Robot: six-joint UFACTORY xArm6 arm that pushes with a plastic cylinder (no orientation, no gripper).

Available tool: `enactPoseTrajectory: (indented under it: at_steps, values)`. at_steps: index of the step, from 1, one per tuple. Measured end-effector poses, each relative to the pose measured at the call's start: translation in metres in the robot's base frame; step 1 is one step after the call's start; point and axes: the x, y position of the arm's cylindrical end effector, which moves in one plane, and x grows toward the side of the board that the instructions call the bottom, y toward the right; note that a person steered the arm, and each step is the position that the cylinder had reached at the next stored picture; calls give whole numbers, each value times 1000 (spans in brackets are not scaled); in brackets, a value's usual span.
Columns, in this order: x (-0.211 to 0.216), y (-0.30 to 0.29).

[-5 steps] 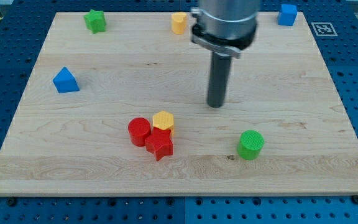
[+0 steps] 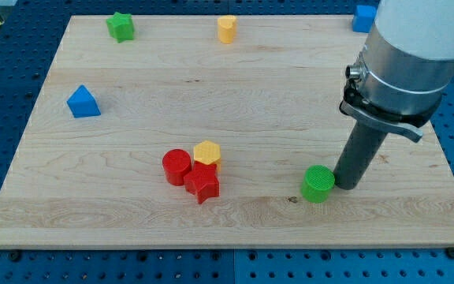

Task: Place the green circle right to the red star

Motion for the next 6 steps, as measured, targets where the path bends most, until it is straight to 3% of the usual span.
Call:
enactPoseTrajectory:
  at_steps: [6]
  values:
    - [0,-78]
